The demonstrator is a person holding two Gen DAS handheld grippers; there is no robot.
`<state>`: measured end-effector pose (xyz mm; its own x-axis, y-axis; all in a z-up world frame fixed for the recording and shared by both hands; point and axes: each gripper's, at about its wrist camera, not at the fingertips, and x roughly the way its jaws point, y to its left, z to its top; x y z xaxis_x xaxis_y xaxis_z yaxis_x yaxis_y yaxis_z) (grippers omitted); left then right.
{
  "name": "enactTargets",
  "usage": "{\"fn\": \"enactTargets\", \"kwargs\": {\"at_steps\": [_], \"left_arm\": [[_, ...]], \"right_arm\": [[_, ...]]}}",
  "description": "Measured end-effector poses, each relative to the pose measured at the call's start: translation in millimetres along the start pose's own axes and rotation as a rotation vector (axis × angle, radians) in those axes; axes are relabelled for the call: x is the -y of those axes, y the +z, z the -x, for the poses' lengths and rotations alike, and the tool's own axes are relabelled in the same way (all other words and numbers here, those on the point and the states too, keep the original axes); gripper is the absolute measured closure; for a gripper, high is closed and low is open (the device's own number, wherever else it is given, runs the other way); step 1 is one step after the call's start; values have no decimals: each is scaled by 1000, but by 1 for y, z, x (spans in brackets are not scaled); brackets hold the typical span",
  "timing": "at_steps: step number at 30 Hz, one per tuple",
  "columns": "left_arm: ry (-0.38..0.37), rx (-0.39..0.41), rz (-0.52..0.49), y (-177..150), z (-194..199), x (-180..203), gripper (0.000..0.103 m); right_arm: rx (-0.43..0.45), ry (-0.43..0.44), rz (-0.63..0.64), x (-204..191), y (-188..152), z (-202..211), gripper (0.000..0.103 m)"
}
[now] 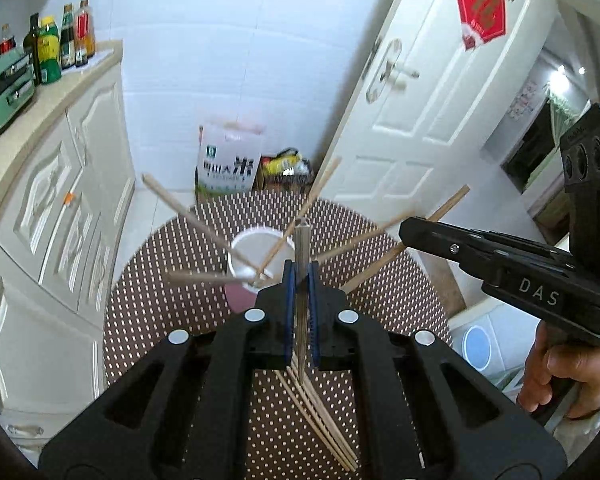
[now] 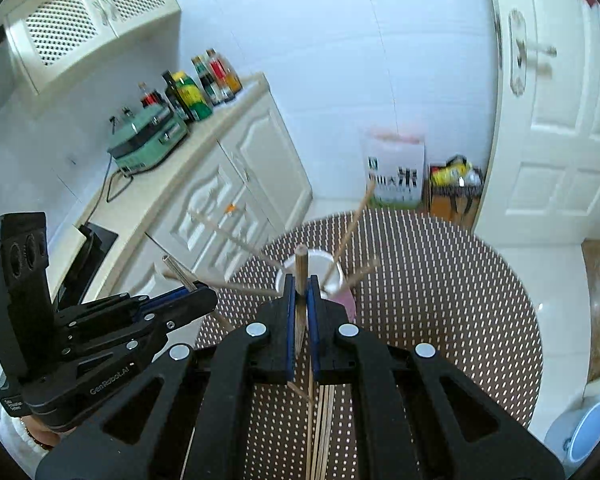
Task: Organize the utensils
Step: 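Carry both held chopsticks over the pink cup and lower them in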
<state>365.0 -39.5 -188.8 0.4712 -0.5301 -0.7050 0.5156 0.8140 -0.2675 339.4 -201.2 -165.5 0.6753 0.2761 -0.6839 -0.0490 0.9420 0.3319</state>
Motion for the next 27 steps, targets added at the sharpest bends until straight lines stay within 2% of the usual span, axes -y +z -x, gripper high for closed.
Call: {"fn": "enactTargets", "kwargs": {"at_steps": [8,13,23,27], "left_arm": [[-5,119,12,35,28,-1,97],[28,186,13,52,37,-1,97],[69,216,42,57,25,-6,97],[49,232,55,58,27,-6,97]], "right_arm": [[94,-4,63,-12,29,23,99],[139,-21,87,-11,42,26,99],[132,-45,110,-7,44,17,99],[119,-42,104,-5,42,13,99]]}}
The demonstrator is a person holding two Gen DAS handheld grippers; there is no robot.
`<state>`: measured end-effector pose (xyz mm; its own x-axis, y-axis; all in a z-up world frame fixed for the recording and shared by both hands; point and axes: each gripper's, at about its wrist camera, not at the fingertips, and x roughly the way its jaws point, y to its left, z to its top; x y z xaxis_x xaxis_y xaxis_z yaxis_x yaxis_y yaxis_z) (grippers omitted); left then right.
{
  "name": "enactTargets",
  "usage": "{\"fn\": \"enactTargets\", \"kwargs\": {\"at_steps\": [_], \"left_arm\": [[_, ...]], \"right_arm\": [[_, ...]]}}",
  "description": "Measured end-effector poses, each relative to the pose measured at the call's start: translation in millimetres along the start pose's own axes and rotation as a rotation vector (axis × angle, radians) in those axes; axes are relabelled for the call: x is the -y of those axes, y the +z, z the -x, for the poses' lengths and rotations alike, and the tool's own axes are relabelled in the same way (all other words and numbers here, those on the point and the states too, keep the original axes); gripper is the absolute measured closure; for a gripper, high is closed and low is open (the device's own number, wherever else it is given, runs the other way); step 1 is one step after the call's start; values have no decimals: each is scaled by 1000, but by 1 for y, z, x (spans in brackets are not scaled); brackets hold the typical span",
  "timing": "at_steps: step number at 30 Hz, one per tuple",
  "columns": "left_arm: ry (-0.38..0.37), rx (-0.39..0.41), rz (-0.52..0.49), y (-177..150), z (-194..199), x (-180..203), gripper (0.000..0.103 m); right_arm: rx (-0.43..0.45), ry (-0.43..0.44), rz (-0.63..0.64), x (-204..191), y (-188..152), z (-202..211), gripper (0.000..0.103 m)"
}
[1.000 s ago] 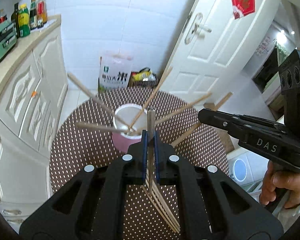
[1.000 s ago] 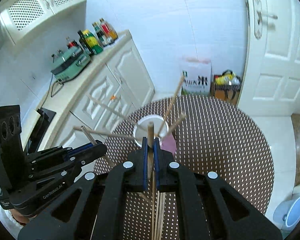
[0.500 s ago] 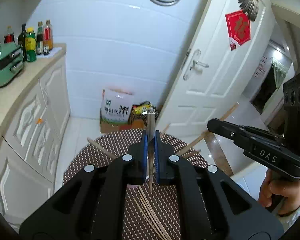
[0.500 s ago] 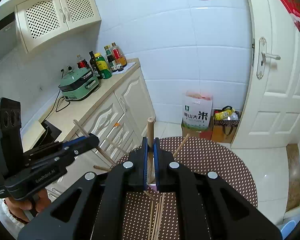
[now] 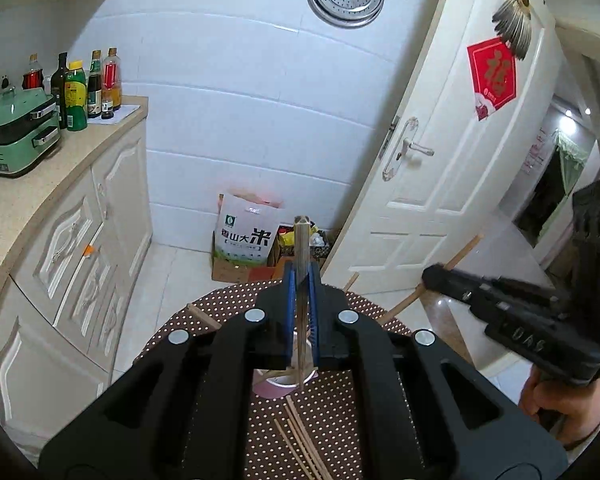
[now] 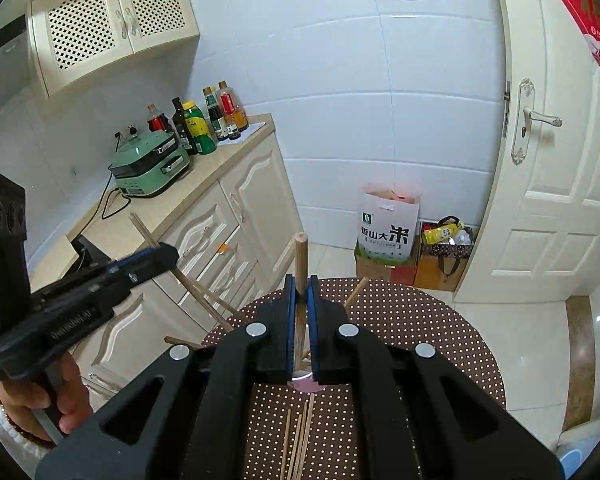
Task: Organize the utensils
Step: 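Carry both held chopsticks over the pink cup and lower them in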
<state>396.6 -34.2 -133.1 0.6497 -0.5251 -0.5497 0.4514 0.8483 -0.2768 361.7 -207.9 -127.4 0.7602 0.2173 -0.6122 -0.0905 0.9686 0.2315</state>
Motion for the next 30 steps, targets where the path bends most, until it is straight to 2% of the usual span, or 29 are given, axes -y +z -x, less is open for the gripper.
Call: {"fn": "enactTargets", "kwargs": {"at_steps": [8,15,30], "left_arm": [[19,61,-10,6,9,3,97],[64,-9,-53,-17,-11,3,97],[77,-116,-48,-55,-32,-5,97]], "right_arm": [[-25,5,1,-1,-3,-7,98],[-54,-4,38,-10,-12,-14,99],[-104,-46,80,-16,-53,-31,98]]}}
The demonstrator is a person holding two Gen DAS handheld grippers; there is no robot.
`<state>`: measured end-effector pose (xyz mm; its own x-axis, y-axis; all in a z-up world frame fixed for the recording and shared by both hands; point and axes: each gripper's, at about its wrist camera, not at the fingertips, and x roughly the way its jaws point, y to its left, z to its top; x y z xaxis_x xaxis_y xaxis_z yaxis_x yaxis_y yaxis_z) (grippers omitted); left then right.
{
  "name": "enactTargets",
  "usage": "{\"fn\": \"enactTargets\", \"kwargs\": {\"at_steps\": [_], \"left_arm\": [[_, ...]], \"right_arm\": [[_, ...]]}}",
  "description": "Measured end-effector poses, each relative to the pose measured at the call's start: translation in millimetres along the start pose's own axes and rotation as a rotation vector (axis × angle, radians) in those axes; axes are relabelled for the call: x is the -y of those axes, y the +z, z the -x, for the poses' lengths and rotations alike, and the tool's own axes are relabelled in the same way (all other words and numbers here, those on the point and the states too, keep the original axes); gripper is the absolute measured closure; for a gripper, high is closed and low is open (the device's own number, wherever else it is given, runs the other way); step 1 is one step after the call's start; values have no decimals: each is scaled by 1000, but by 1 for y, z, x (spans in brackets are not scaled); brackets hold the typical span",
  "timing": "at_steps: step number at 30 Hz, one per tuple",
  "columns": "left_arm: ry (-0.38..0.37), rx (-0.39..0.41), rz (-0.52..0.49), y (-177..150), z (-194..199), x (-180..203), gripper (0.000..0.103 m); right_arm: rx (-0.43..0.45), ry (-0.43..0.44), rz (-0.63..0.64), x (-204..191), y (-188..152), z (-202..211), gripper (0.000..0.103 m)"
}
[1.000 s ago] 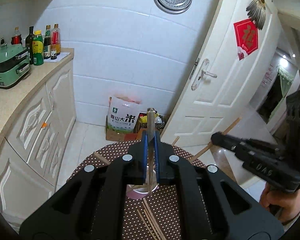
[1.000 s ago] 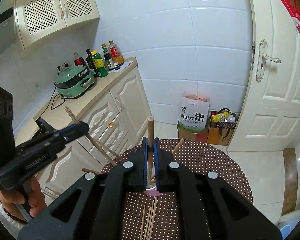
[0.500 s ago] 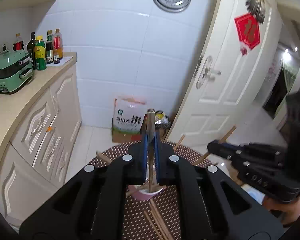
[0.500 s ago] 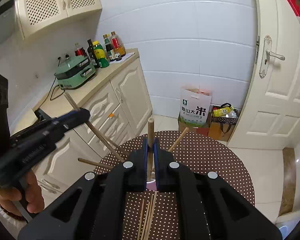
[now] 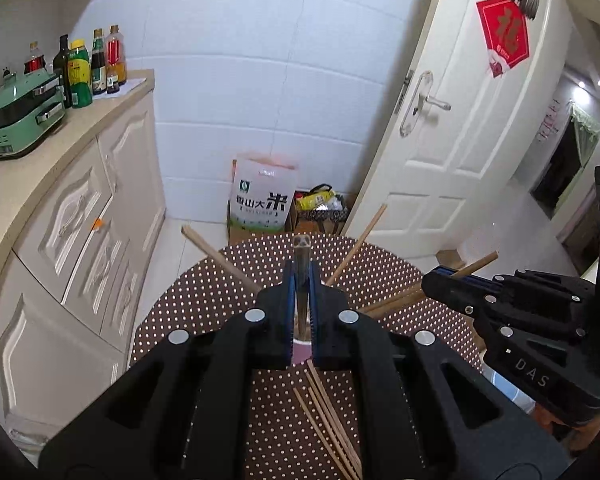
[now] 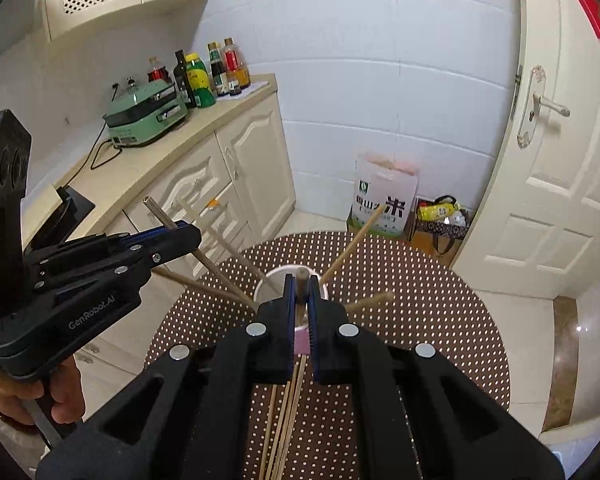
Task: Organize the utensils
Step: 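Carry both held chopsticks over the pink cup and lower them in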
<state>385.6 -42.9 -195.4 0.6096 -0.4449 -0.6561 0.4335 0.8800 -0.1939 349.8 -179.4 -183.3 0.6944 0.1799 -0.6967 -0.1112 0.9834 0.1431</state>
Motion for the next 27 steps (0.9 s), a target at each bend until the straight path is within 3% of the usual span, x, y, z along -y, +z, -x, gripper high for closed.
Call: {"fn": "enactTargets", "kwargs": {"at_steps": [21,24,26,27], "left_arm": [[40,-72,68,-13,-12,-14,94],[53,-89,80,-14,-14,-17,85],[60,-89,98,-15,-13,-20,72],[55,-87,105,-16,-12,-21,57]], "right_arm": [[-88,20,-50,5,-22,-23,97],[-96,27,-78,8,-23,-22,97],[-97,26,-85,8,-22,-21,93],[-91,26,-86,8,-22,-19,89]]}}
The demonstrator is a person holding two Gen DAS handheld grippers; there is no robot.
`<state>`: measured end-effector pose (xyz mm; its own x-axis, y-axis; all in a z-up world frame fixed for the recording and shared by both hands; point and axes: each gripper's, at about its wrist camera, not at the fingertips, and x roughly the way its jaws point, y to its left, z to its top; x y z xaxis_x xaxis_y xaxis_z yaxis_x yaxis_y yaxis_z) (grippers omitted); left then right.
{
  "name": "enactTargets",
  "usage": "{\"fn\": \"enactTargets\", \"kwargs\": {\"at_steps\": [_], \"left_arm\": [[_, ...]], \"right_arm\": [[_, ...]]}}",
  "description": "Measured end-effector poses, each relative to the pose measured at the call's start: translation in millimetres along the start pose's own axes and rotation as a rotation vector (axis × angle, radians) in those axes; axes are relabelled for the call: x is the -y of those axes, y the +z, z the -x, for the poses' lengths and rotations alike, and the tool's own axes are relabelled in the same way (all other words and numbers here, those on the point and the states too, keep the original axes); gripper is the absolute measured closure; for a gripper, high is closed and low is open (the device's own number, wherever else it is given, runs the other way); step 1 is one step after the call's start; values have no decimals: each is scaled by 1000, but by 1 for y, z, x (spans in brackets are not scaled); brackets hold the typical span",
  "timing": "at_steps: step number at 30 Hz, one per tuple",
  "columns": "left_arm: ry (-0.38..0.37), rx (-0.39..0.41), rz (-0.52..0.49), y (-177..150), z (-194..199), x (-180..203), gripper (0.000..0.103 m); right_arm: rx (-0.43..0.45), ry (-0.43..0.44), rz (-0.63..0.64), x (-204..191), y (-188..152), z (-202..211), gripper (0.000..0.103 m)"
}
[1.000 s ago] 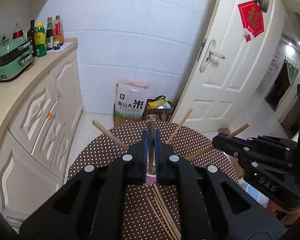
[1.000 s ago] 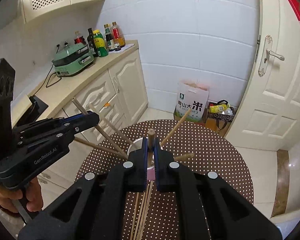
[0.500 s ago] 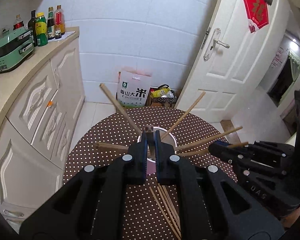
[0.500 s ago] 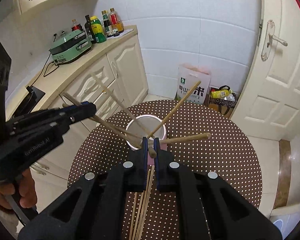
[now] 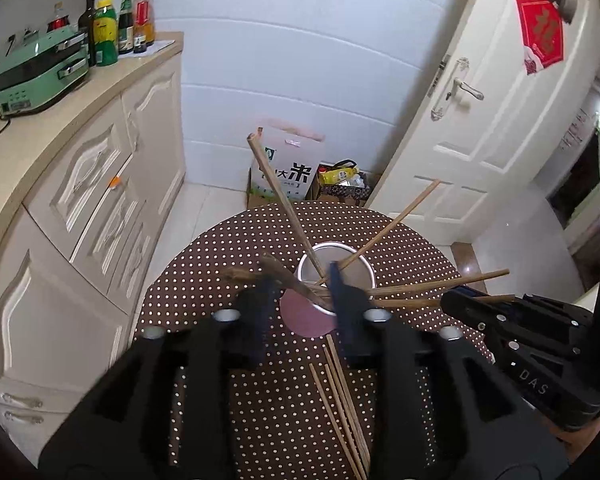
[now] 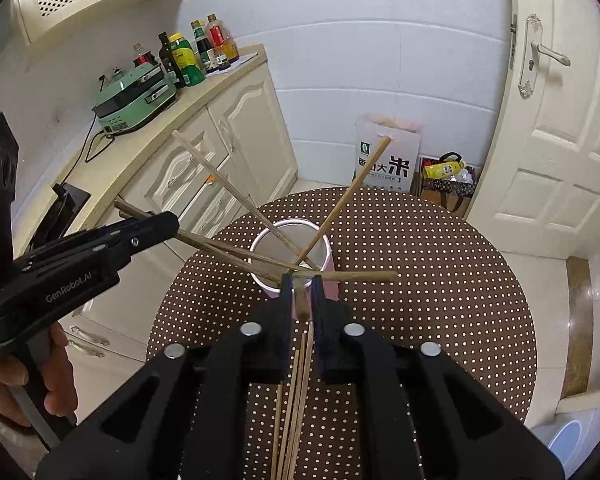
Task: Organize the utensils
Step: 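Carry both held chopsticks over the pink cup and lower them in, then open the left tool over the cup while the right tool opens too, then move both open tools back down to the chopstick pile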
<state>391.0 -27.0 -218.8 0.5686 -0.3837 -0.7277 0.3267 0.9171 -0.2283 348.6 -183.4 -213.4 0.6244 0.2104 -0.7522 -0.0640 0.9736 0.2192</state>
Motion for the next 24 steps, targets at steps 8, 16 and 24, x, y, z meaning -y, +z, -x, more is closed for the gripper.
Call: {"fn": "enactTargets", "kwargs": {"at_steps": [8,16,24], "left_arm": [[5,28,-11,-5,12,-1,46],[21,14,59,-28,9,-17,43],[33,-118,86,-66,-26,-20,43]], "right_arm": [[27,2,-21,1,-4,10,72],[5,-2,-38,6,-23,12,71],[-75,7,-63,12,-50,-8,71]]}}
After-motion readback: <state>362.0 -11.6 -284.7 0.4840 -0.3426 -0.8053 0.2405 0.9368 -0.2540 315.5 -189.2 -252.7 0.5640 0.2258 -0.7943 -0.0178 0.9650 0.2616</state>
